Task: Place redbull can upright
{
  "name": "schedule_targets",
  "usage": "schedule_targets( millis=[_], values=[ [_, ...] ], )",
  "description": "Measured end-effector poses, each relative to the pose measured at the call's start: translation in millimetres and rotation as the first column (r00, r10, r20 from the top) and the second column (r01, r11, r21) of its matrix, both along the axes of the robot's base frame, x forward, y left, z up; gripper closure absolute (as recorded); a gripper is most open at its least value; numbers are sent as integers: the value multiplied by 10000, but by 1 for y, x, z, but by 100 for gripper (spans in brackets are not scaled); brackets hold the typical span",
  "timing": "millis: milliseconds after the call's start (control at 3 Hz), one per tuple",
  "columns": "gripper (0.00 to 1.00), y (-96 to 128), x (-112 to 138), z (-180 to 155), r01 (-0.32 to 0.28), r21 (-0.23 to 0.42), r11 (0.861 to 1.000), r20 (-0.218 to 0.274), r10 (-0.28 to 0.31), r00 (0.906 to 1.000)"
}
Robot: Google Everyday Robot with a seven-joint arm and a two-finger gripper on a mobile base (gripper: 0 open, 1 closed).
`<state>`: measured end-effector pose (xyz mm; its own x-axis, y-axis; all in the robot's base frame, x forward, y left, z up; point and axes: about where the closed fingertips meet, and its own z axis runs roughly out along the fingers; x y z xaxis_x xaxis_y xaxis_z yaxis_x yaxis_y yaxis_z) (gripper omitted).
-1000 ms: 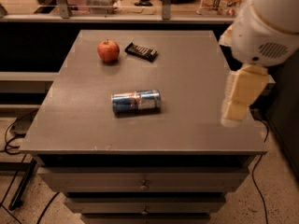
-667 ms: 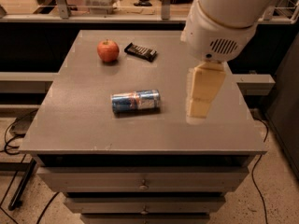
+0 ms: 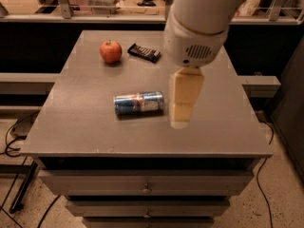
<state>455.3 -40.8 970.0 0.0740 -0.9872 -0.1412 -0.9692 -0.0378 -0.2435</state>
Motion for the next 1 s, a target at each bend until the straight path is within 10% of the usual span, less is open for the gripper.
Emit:
schedule_targets(
  millis=[1000],
  values=[
    [0,97,51,-97,-1814,-448,9824,-1365,1738,9753]
  ],
)
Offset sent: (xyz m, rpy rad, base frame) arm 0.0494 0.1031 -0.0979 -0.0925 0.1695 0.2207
